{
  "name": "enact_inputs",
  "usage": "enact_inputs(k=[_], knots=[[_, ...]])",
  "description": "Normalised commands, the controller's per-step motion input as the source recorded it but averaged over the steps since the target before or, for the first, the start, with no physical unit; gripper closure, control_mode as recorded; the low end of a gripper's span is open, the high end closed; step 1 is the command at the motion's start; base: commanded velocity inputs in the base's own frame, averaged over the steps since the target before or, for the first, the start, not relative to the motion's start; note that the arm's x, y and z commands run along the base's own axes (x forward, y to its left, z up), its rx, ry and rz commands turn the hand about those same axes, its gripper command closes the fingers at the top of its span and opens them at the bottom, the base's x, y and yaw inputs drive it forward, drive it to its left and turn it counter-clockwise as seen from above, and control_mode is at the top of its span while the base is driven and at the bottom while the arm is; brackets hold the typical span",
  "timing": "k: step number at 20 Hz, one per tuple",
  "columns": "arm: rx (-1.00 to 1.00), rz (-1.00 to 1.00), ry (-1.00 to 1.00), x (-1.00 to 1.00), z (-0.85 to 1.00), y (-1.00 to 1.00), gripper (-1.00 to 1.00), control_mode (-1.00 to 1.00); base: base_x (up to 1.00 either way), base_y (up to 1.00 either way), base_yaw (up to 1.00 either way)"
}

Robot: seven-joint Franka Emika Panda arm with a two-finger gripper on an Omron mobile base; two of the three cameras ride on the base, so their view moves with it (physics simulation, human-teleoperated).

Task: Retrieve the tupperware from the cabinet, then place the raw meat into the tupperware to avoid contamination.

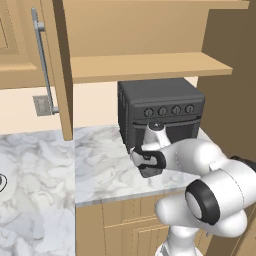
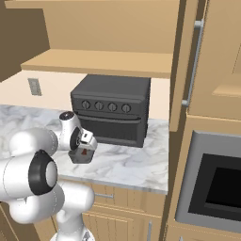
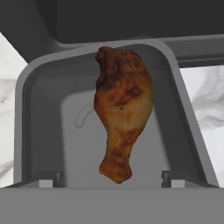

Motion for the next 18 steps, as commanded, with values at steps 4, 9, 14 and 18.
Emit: enact_inputs(k=[4, 9, 14, 18], knots=[[0.00, -0.04, 0.00, 0.00, 0.00, 0.00, -1.00, -1.00, 0.00, 0.00, 0.00], [0.00, -0.05, -0.03, 0.00, 0.00, 0.00, 1.00, -1.00, 0.00, 0.00, 0.00], [0.00, -0.06, -0.05, 0.00, 0.00, 0.00, 1.00, -1.00, 0.00, 0.00, 0.00], [0.00, -0.04, -0.01, 0.00, 0.03, 0.00, 1.00, -1.00, 0.00, 0.00, 0.00]])
